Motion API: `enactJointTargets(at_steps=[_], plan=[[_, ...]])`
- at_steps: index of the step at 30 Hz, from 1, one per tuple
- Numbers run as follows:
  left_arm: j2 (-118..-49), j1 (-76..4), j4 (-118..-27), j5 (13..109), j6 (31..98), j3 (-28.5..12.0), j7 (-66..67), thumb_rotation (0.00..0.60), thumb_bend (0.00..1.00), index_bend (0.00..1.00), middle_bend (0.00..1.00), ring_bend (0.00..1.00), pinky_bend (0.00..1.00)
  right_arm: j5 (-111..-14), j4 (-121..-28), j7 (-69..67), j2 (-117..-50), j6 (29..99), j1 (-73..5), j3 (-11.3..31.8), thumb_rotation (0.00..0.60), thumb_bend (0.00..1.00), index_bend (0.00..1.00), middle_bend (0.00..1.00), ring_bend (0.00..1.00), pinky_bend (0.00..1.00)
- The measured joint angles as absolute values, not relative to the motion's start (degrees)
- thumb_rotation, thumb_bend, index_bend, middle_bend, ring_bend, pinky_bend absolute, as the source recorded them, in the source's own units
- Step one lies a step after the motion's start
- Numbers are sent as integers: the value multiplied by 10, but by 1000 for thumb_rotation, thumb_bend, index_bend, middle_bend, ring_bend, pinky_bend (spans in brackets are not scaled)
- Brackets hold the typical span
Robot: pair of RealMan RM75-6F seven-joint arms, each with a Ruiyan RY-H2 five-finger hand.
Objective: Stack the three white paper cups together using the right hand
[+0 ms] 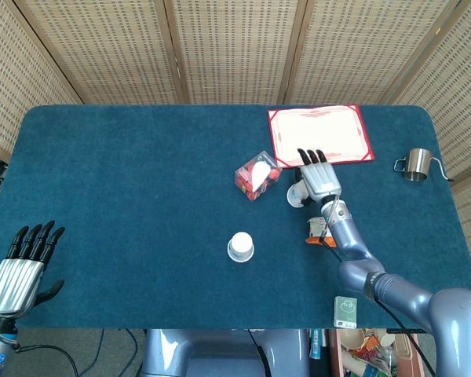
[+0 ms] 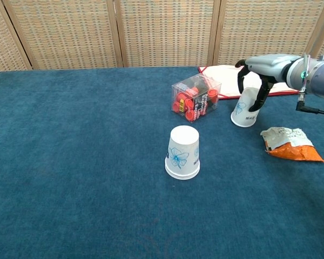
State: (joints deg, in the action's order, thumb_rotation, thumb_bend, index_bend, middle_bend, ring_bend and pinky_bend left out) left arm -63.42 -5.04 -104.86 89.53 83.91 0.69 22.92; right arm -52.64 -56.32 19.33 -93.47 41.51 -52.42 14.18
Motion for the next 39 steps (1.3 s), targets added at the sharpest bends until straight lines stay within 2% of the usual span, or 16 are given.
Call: enactJointTargets(at_steps=[4,9,15,21,30,39], plan=[[-635,-51,-1050,895,838,7,231,600,240,0,0,0,0,-521,-559,194,-934,403,-525,139,600,69,438,11,0,0],[-635,-51,-1051,897,840,7,231,600,240,0,0,0,0,-523,-554,195,-935,404,-525,137,600,69,440,41,0,0],[-634,-51,-1050,899,841,7,228,600,239,0,0,0,0,-525,-551,195,-936,407,-523,136,600,69,520,97,0,0],[-635,-51,-1050,899,840,7,228,600,239,0,0,0,0,-533,-572,196,-923,419,-522,139,600,69,532,113,0,0],[-635,-52,-1051,899,836,9,229,600,239,0,0,0,0,-552,-694,213,-854,474,-512,150,600,69,532,113,0,0],[-635,-54,-1054,907,832,13,226,600,239,0,0,0,0,-593,-892,240,-755,565,-475,152,600,70,532,105,0,0]])
